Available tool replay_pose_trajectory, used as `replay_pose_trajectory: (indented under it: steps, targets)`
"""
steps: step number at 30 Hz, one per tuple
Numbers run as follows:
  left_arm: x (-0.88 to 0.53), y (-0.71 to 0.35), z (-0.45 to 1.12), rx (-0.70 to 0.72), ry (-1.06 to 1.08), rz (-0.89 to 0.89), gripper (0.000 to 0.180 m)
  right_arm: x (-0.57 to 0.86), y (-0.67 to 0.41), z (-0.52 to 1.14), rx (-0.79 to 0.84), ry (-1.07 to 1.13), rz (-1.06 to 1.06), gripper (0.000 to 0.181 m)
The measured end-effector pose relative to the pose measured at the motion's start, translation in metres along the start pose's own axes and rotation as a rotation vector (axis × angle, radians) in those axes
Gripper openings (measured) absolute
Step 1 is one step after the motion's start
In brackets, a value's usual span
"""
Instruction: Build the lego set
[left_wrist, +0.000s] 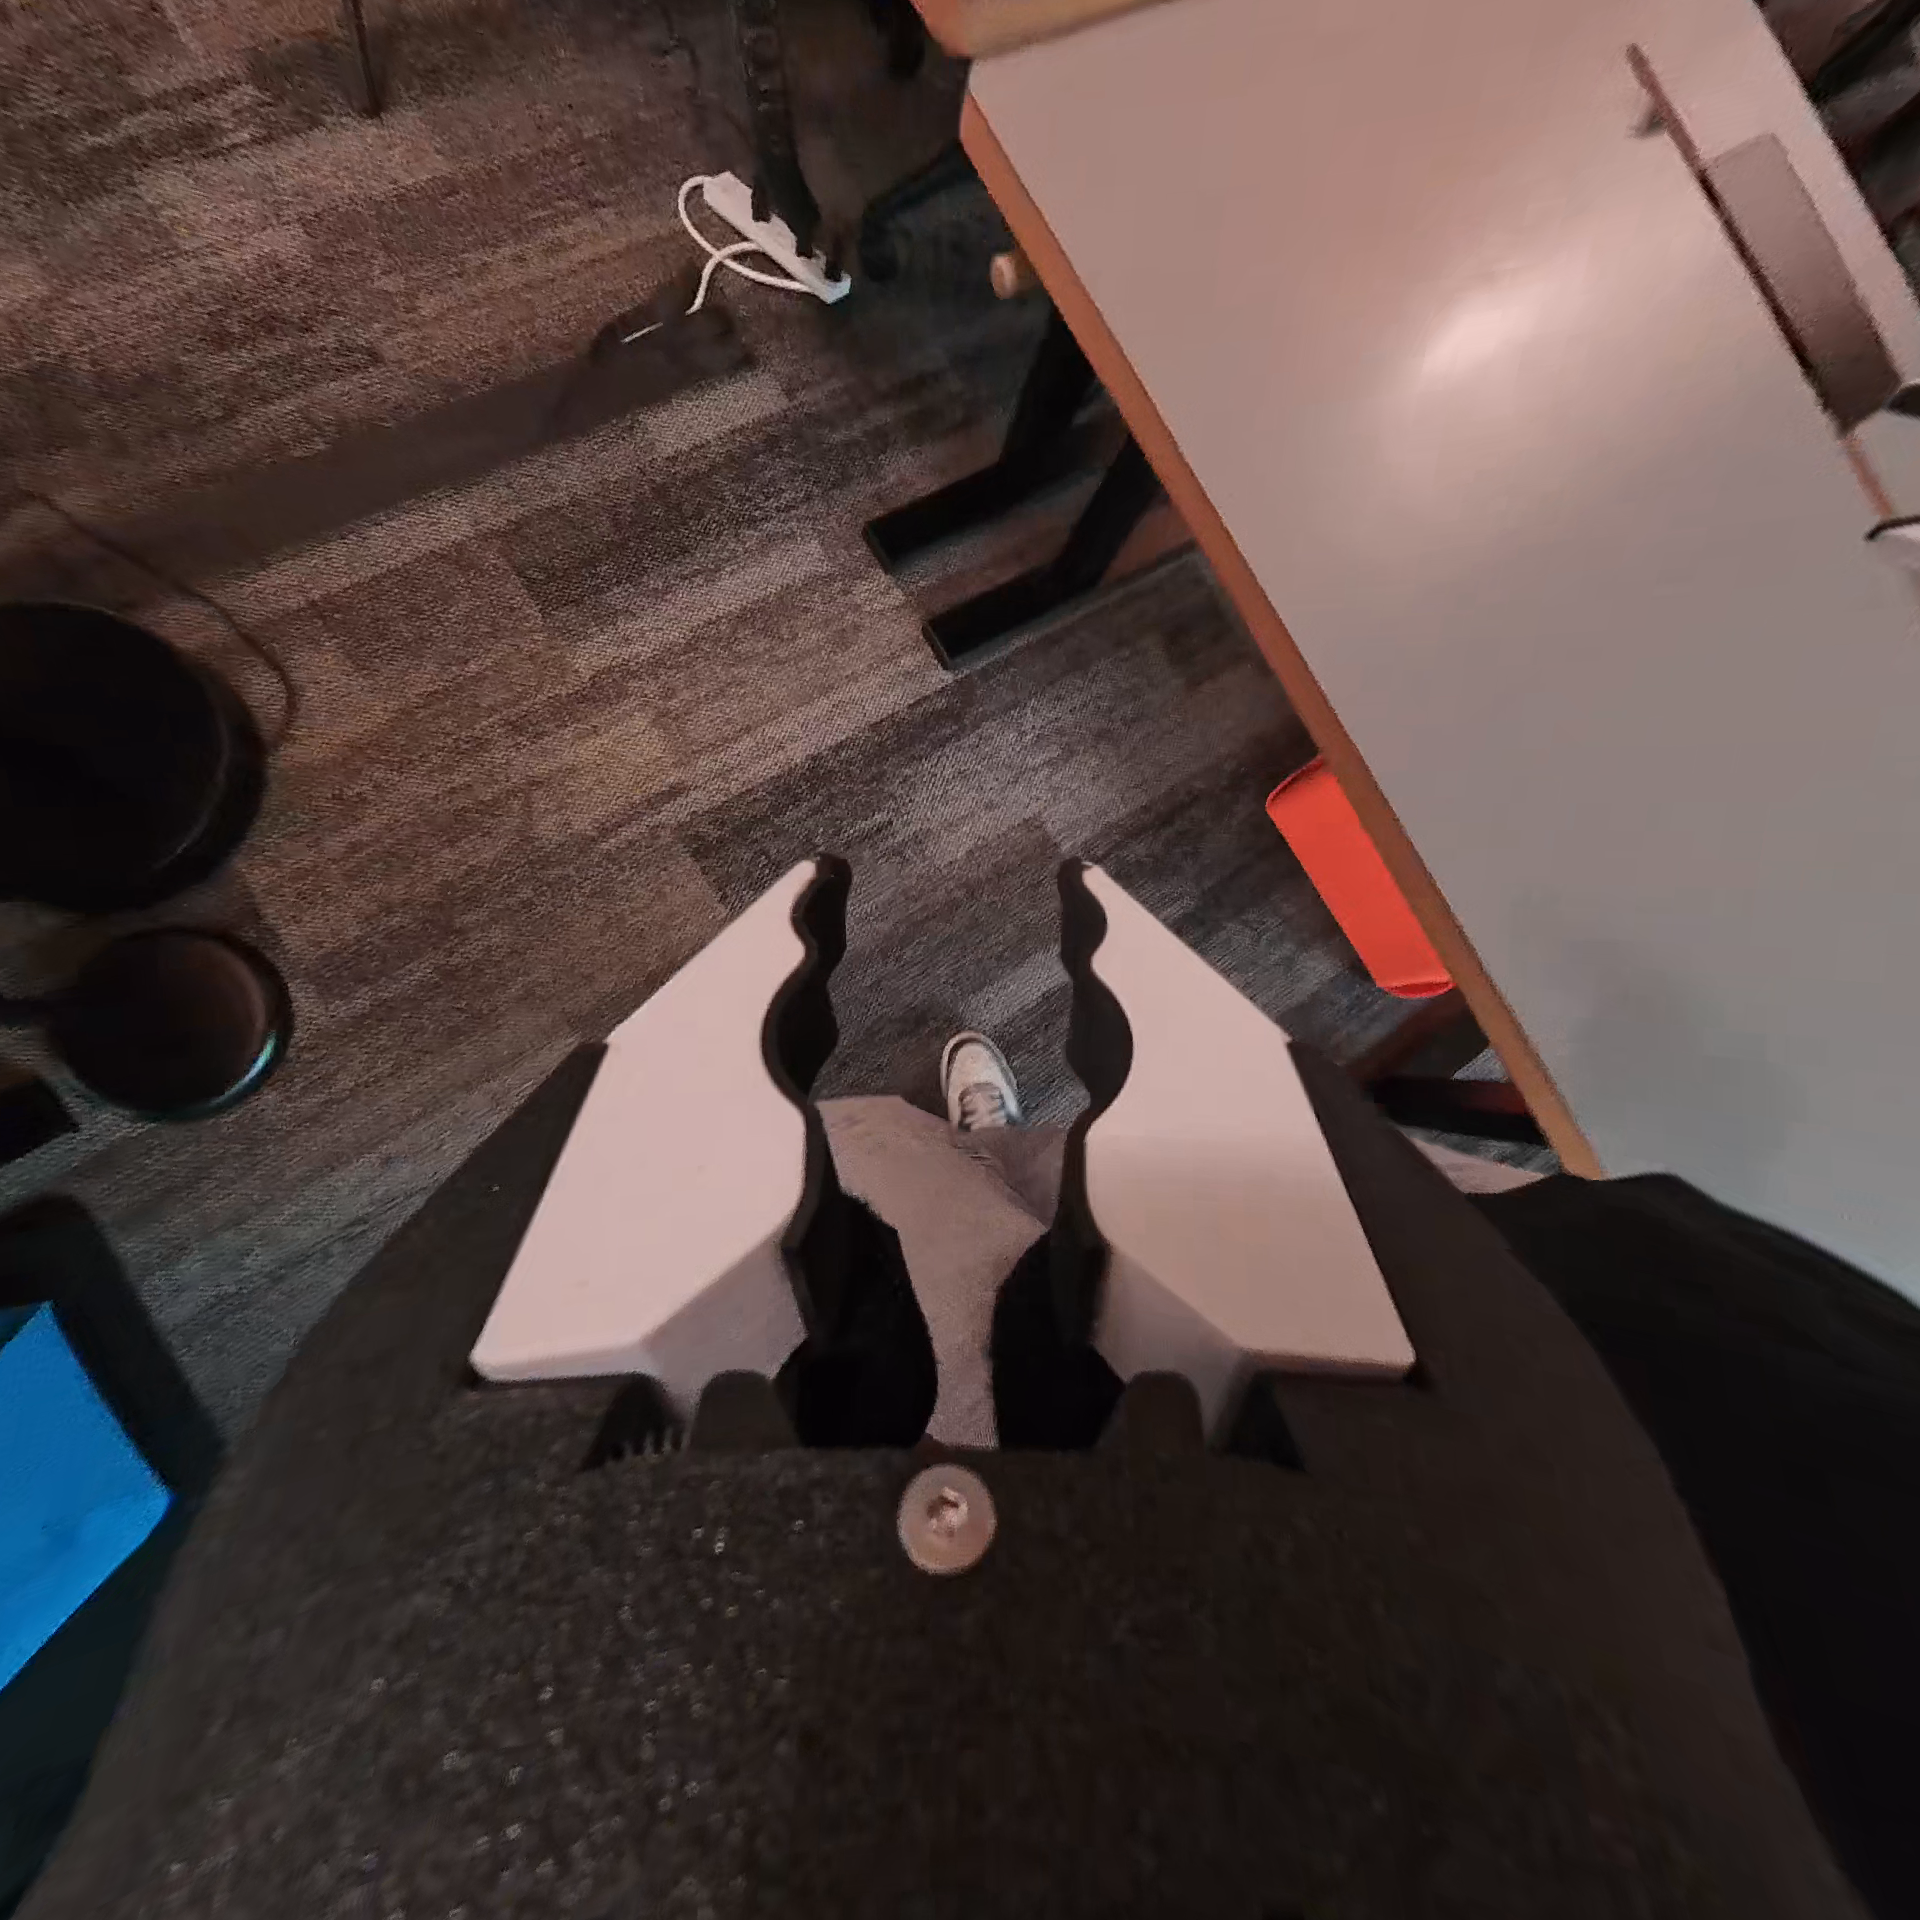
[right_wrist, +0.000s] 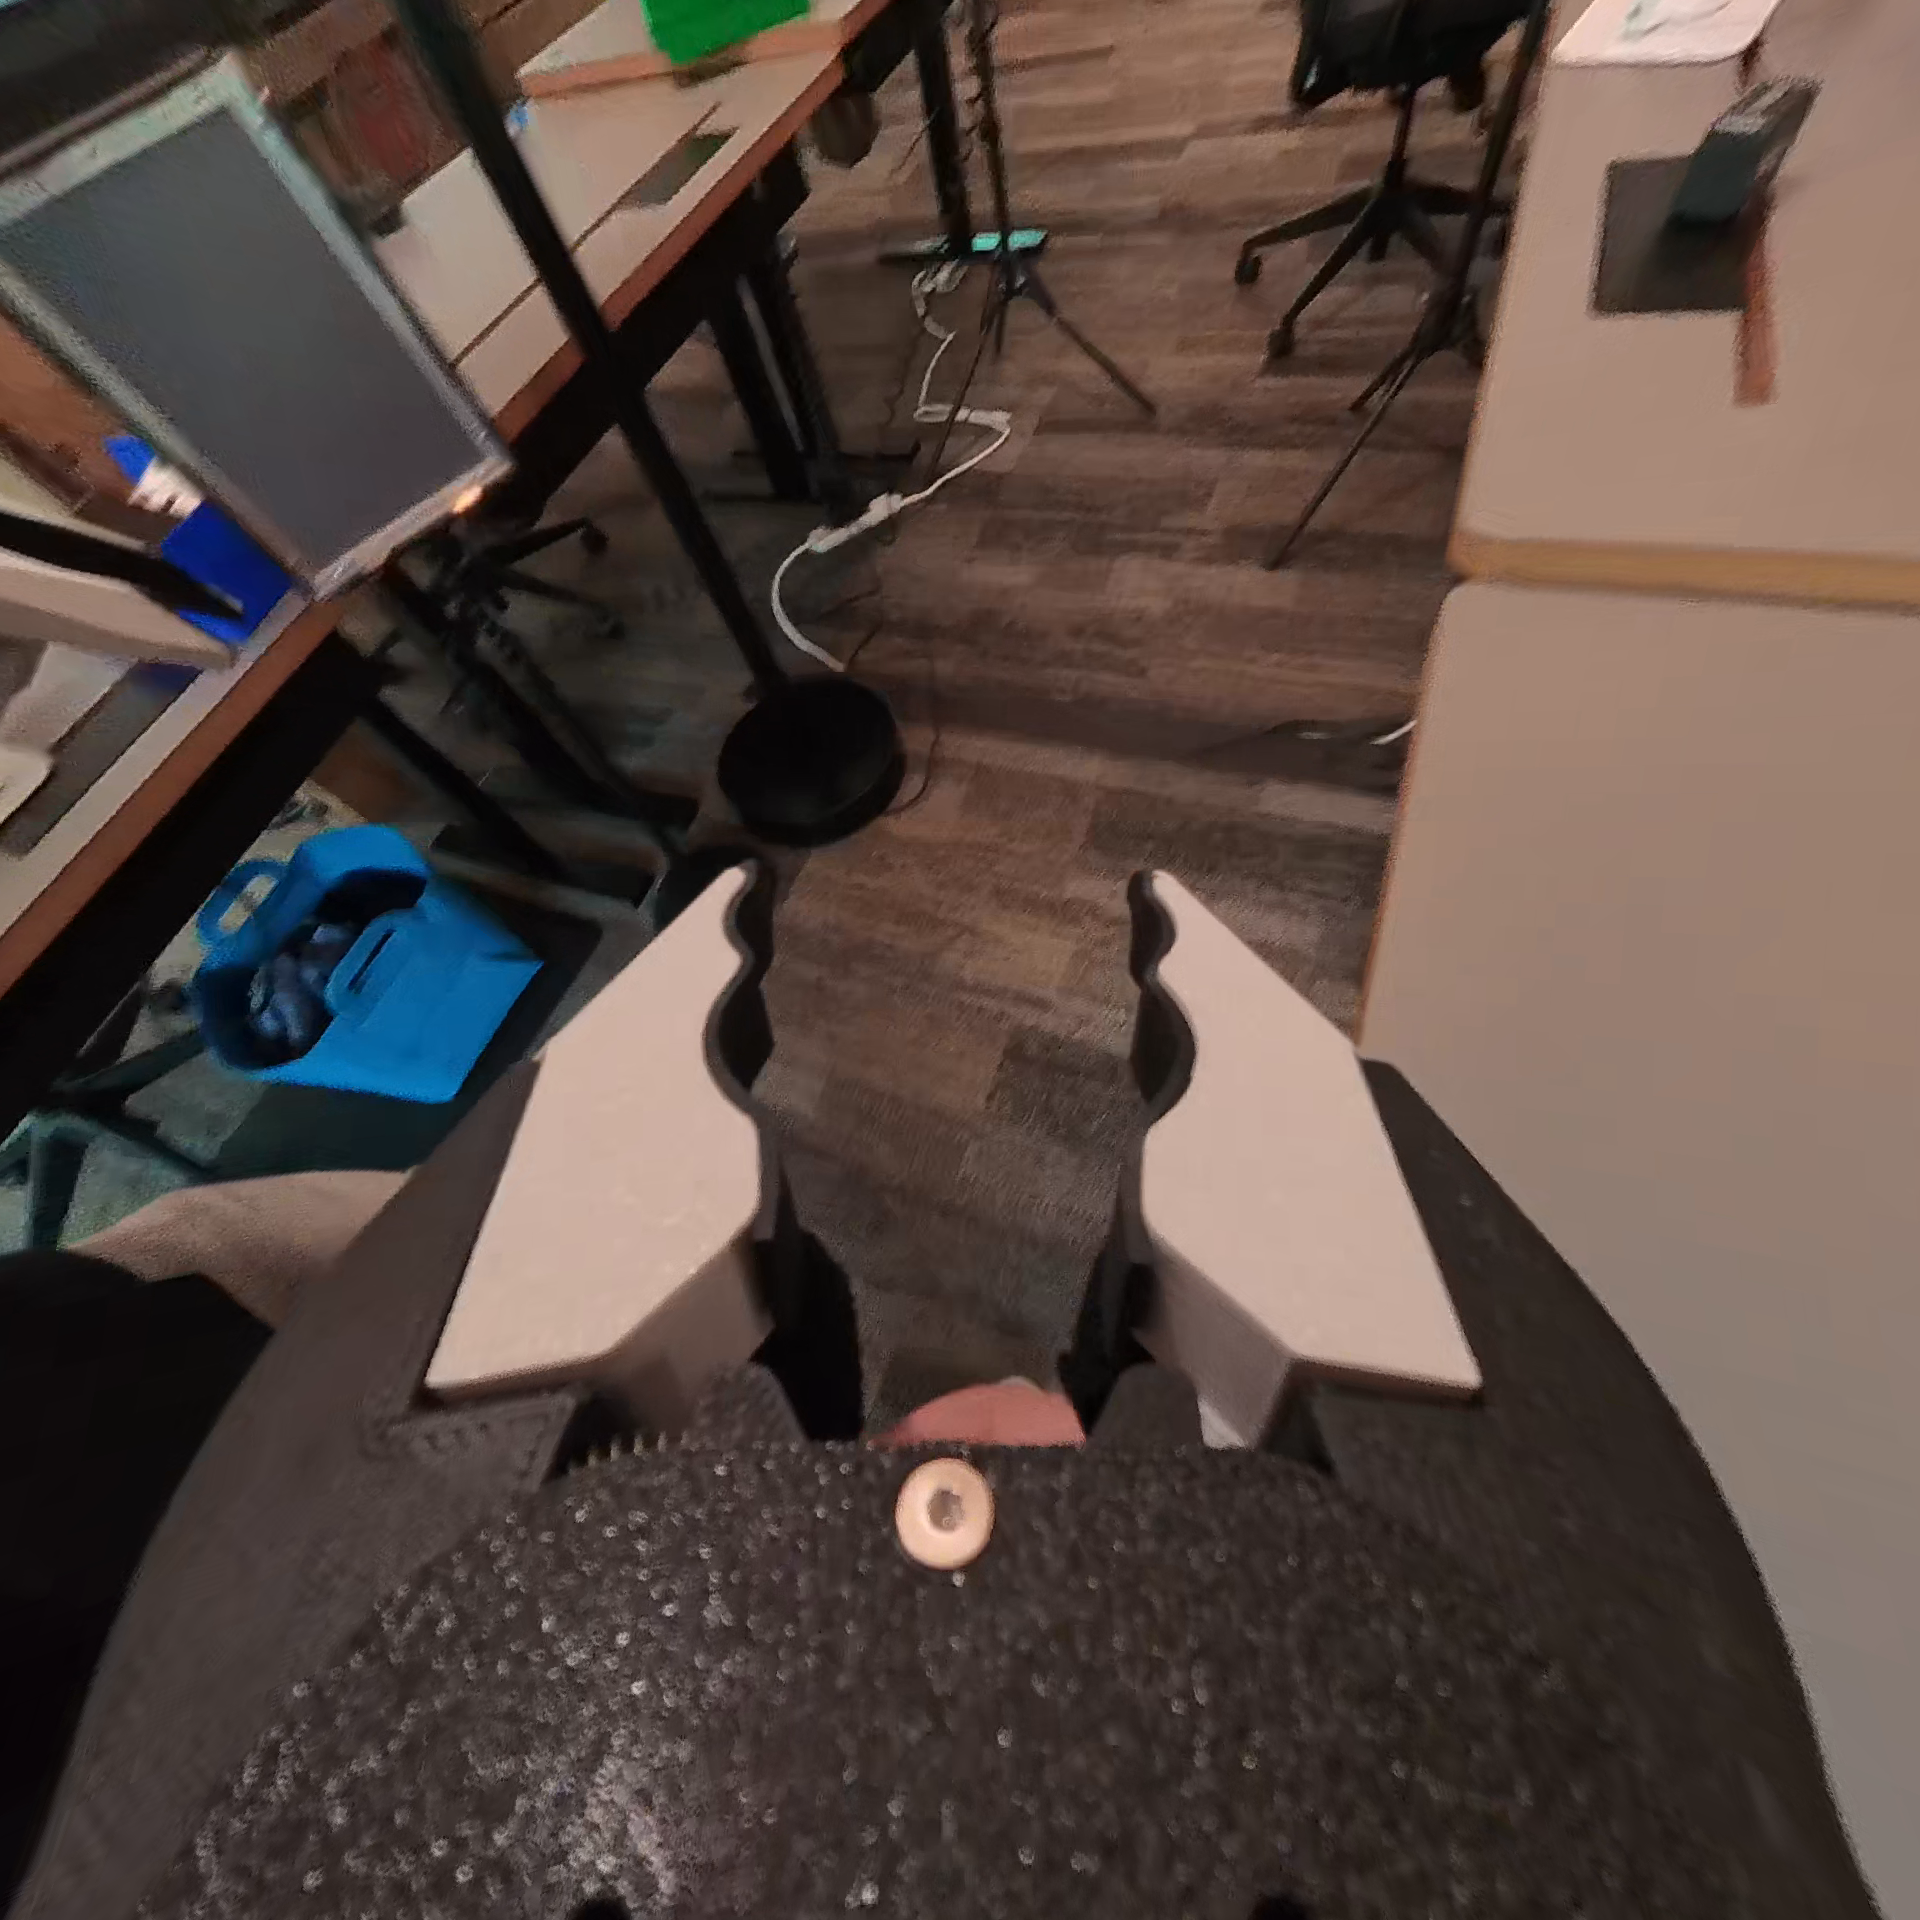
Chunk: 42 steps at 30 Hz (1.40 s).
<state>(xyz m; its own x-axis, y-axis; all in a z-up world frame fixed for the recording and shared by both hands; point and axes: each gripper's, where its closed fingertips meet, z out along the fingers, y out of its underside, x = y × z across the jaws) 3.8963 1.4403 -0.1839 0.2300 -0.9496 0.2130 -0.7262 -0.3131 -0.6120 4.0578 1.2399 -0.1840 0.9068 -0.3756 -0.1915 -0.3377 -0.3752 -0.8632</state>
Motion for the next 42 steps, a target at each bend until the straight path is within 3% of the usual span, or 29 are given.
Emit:
replay_pose_trajectory:
  steps: [6, 12, 18, 27, 39, 42]
  targets:
    - [-0.058, -0.098, 0.081, -0.007, 0.048, -0.014, 0.039, 0.074, -0.073, 0.092, 0.044, 0.071, 0.043, 0.066]
    - [-0.142, -0.227, 0.191, 0.008, 0.056, 0.13, 0.04, 0.149, -0.117, 0.212, 0.012, 0.183, 0.107, 0.07]
    - [-0.22, -0.368, 0.242, 0.029, 0.115, 0.143, 0.037, 0.204, -0.222, 0.303, 0.046, 0.283, 0.189, 0.069]
    - [-0.305, -0.5, 0.347, -0.029, 0.149, 0.167, 0.037, 0.29, -0.287, 0.448, -0.038, 0.319, 0.213, 0.065]
    - [-0.297, -0.68, 0.519, -0.199, 0.268, 0.336, 0.038, 0.541, -0.352, 0.559, 0.078, 0.52, 0.405, 0.071]
    - [-0.29, -0.715, 0.552, -0.249, 0.296, 0.42, 0.038, 0.606, -0.357, 0.553, 0.074, 0.577, 0.416, 0.08]
